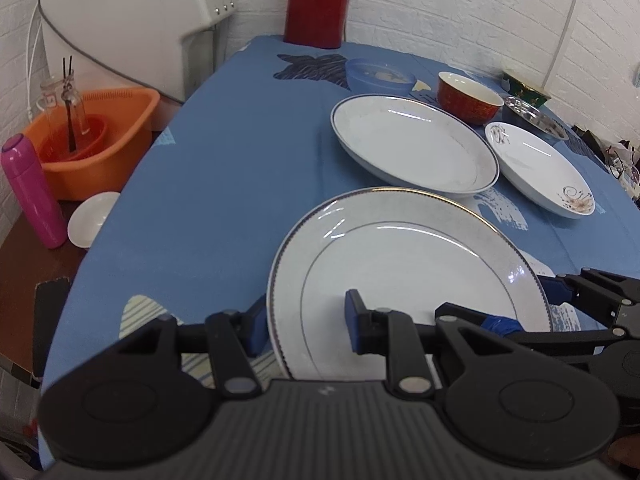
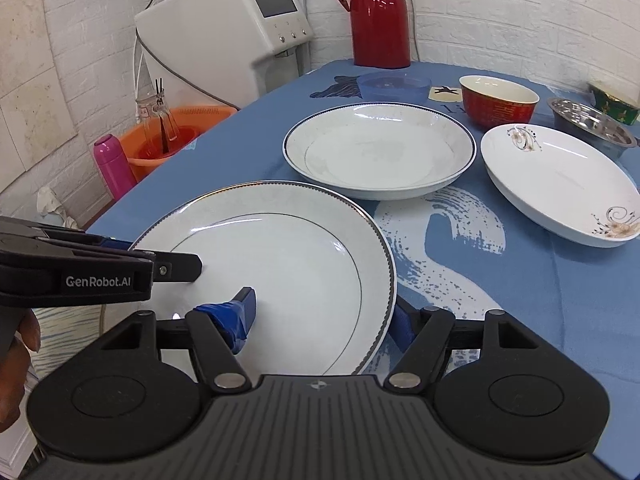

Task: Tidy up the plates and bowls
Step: 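Lift the gold-rimmed plate with both grippers and carry it toward the plain white plate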

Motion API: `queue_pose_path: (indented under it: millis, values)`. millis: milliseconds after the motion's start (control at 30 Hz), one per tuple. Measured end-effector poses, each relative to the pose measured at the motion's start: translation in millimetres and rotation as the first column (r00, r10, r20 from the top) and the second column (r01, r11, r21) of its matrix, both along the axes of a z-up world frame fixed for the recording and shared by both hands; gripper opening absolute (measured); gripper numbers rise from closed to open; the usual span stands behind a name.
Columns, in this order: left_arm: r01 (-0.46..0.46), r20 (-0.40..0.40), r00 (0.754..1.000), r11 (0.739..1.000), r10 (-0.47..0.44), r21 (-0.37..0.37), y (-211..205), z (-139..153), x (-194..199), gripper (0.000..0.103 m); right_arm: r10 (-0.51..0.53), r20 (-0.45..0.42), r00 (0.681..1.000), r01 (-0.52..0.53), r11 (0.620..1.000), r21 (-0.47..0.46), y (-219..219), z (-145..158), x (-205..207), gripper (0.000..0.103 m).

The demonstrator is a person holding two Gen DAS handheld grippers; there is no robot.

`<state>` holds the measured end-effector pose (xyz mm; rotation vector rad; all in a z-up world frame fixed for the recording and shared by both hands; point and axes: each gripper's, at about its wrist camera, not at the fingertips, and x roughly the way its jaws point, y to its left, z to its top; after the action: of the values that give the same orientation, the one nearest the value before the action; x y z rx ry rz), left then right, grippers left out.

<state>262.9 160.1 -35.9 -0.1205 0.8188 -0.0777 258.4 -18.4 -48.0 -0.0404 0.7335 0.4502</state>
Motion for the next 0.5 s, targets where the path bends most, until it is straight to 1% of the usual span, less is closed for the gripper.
queue_pose_path:
  millis: [33, 67, 100, 133, 200, 233, 267, 300, 333, 400, 500]
  values:
    - [-0.001, -0.002, 1.0, 1.0, 0.001, -0.007, 0.0, -0.1, 0.2, 0.025, -0.001, -0.003, 1.0, 0.001, 1.0, 0.005, -0.9, 0.2, 0.4, 0.056]
    - [0.008, -0.006, 1.0, 1.0, -0.008, -0.011, -0.2, -0.1, 0.4, 0.044, 0.001, -0.007, 1.0, -0.001, 1.0, 0.014, -2.3, 0.4, 0.8, 0.056]
    - [0.017, -0.007, 1.0, 1.0, -0.017, -0.004, -1.6, 0.6, 0.9, 0.052, 0.004, -0.012, 1.0, -0.004, 1.0, 0.023, -4.0, 0.8, 1.5, 0.056]
    - [0.008, 0.01, 1.0, 1.0, -0.008, 0.01, -1.7, 2.6, 0.5, 0.063, -0.004, -0.021, 1.0, 0.004, 0.999, 0.036, -7.5, 1.7, 2.3, 0.055]
    - [0.0, 0.047, 0.999, 1.0, 0.0, 0.01, 0.4, 10.4, -2.0, 0.065, -0.037, -0.021, 0.999, 0.038, 0.997, 0.063, -16.0, 6.2, 1.8, 0.055]
    - [-0.003, 0.065, 0.998, 1.0, 0.003, 0.004, 1.7, 15.8, -3.9, 0.067, -0.066, -0.01, 0.998, 0.066, 0.995, 0.072, -20.7, 9.9, -0.4, 0.055]
    - [-0.01, 0.079, 0.997, 1.0, 0.009, 0.005, 1.8, 20.7, -5.0, 0.073, -0.091, 0.009, 0.996, 0.09, 0.993, 0.08, -26.6, 14.2, -3.3, 0.055]
    - [-0.015, 0.091, 0.996, 1.0, 0.014, 0.019, 0.5, 24.7, -5.9, 0.074, -0.11, 0.025, 0.994, 0.107, 0.99, 0.088, -32.5, 17.8, -6.3, 0.056]
    - [-0.02, 0.104, 0.994, 0.999, 0.016, 0.041, -2.5, 28.8, -6.5, 0.075, -0.134, 0.036, 0.99, 0.13, 0.987, 0.098, -40.0, 20.9, -9.4, 0.056]
    - [-0.024, 0.12, 0.993, 0.997, 0.015, 0.074, -8.4, 34.1, -7.4, 0.075, -0.166, 0.027, 0.986, 0.162, 0.98, 0.115, -51.3, 22.7, -12.9, 0.056]
    - [-0.011, 0.139, 0.99, 0.996, -0.002, 0.092, -16.7, 39.8, -10.2, 0.075, -0.199, 0.0, 0.98, 0.197, 0.973, 0.119, -63.2, 18.8, -19.4, 0.057]
